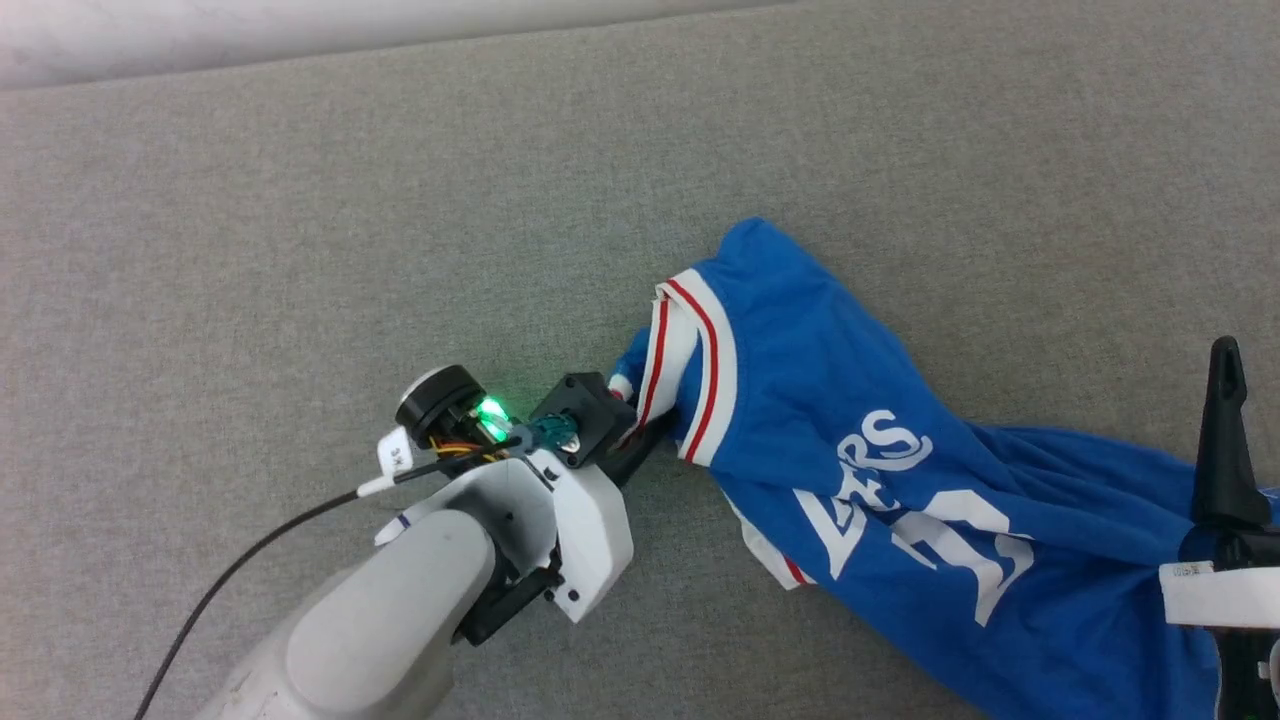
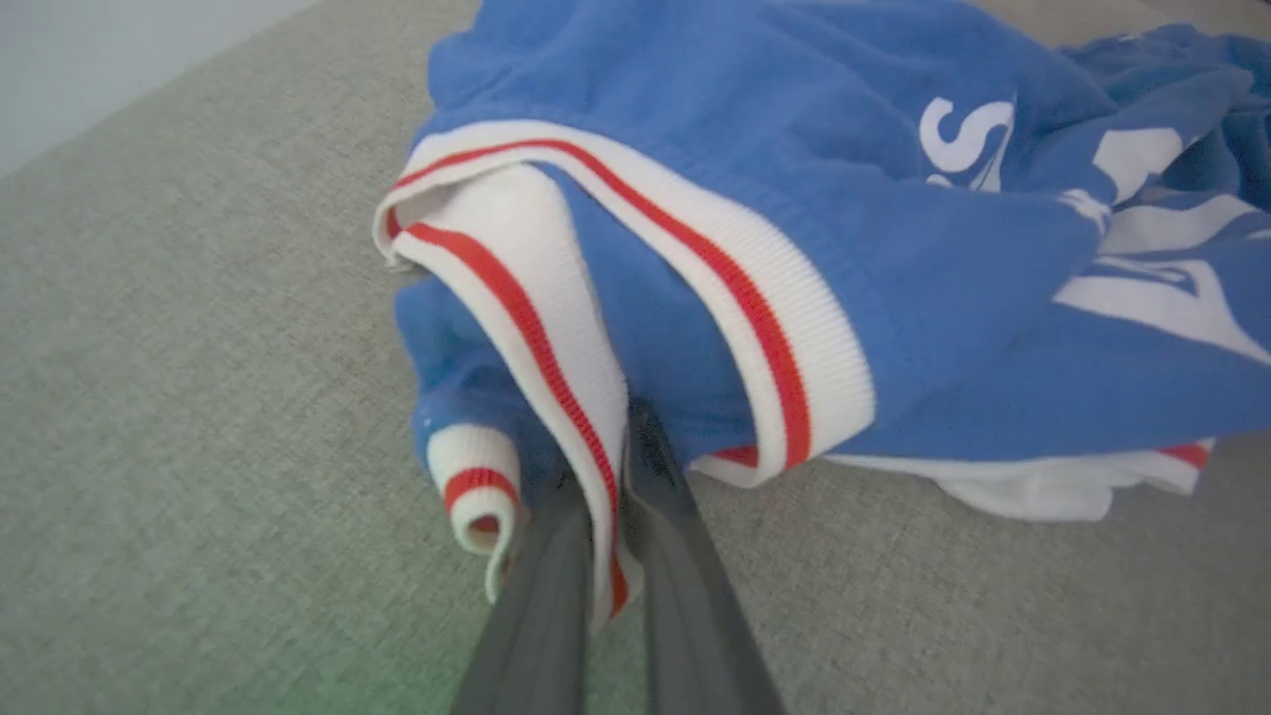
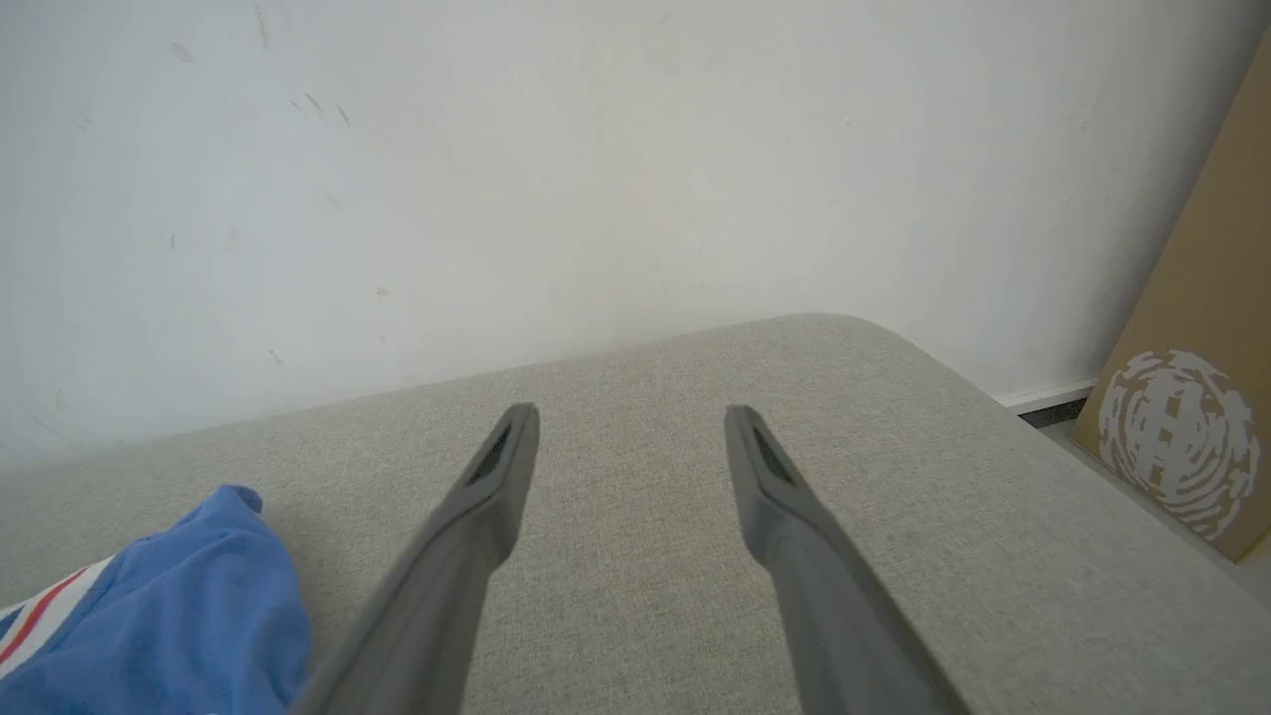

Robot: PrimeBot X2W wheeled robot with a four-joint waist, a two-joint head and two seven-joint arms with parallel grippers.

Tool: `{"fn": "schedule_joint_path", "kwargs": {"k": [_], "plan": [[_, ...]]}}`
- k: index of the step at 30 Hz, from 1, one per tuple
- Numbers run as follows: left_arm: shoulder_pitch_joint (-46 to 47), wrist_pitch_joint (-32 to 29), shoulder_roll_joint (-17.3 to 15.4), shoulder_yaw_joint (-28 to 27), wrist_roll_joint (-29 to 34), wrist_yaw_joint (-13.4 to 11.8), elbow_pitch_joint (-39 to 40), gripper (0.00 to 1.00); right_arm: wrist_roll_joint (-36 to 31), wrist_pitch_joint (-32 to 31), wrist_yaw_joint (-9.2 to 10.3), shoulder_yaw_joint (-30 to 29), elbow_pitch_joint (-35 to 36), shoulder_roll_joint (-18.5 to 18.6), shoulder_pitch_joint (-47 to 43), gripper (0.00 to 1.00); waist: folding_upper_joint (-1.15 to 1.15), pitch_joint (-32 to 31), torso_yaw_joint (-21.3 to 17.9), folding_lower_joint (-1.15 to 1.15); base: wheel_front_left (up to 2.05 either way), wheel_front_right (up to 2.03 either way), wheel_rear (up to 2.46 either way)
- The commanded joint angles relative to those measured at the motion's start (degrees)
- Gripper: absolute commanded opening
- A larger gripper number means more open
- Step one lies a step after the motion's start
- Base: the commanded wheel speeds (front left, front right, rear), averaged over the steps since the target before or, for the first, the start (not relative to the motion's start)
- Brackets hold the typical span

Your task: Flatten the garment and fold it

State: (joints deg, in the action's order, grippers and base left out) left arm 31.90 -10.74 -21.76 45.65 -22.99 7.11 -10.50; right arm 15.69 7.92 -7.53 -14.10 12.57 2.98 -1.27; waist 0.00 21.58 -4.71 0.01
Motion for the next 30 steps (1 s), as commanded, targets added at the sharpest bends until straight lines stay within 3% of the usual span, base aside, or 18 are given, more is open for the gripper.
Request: {"fn": "schedule_joint_path", "kwargs": {"k": [1, 6, 11, 14, 19, 20, 22, 23, 30], "plan": [[0.62, 0.46, 0.16, -0.12, -0.55, 0.37, -0.33, 0.00, 0.24, 0.46, 0.04, 0.01, -0.07, -0.10, 0.86, 1.00, 0.00, -0.22, 0.11, -0.01, 0.00, 0.00, 0.00], [3.22, 3.94, 0.17, -5.52, -4.30, -0.49, 3.59, 0.00, 0.75, 0.50, 0.04, -0.05, -0.15, -0.10, 0.77, 1.00, 0.00, -0.91, 0.22, -0.01, 0.00, 0.00, 0.00], [11.84, 2.39, -1.11, -9.77, -3.47, -1.96, 6.84, 0.00, 1.10, 0.40, 0.04, 0.13, 0.11, -0.10, 0.62, 1.00, 0.00, 0.06, -0.40, -0.01, 0.00, 0.00, 0.00], [17.23, 1.87, 0.51, -10.40, -2.28, -2.76, 4.15, 0.00, 1.34, 0.38, 0.04, 0.78, 0.20, -0.10, 1.09, 1.00, 0.00, 1.69, -1.26, -0.01, 0.00, 0.00, 0.00], [22.50, 2.87, 5.88, -8.47, -0.67, -3.39, -6.63, 0.00, 1.62, 0.57, 0.04, 2.22, -0.48, -0.10, 2.23, 1.00, 0.00, 4.33, -2.99, -0.01, 0.00, 0.00, 0.00], [22.90, 3.23, 6.92, -7.97, -0.58, -3.35, -9.07, 0.18, 1.66, 0.69, 0.04, 2.61, -0.68, -0.10, 2.55, 1.00, 0.00, 4.75, -3.39, -0.01, 0.00, 0.00, 0.00], [23.41, 4.41, 8.94, -7.23, -0.43, -3.48, -13.66, 0.81, 1.75, 0.97, 0.04, 3.11, -1.04, -0.10, 3.15, 1.00, 0.00, 5.42, -3.90, -0.01, 0.00, 0.00, 0.00], [23.49, 5.03, 9.91, -6.81, -0.39, -3.46, -15.78, 1.00, 1.76, 1.12, 0.04, 3.20, -1.24, -0.10, 3.39, 1.00, 0.00, 5.60, -4.01, -0.01, 0.00, 0.00, 0.00], [23.36, 12.55, 15.08, -6.48, -1.78, -3.19, -23.43, 1.00, 1.41, 1.42, 0.04, 2.73, -2.28, -0.10, 3.39, 1.00, 0.00, 4.39, -2.30, -0.01, 0.00, 0.00, 0.00]]}}
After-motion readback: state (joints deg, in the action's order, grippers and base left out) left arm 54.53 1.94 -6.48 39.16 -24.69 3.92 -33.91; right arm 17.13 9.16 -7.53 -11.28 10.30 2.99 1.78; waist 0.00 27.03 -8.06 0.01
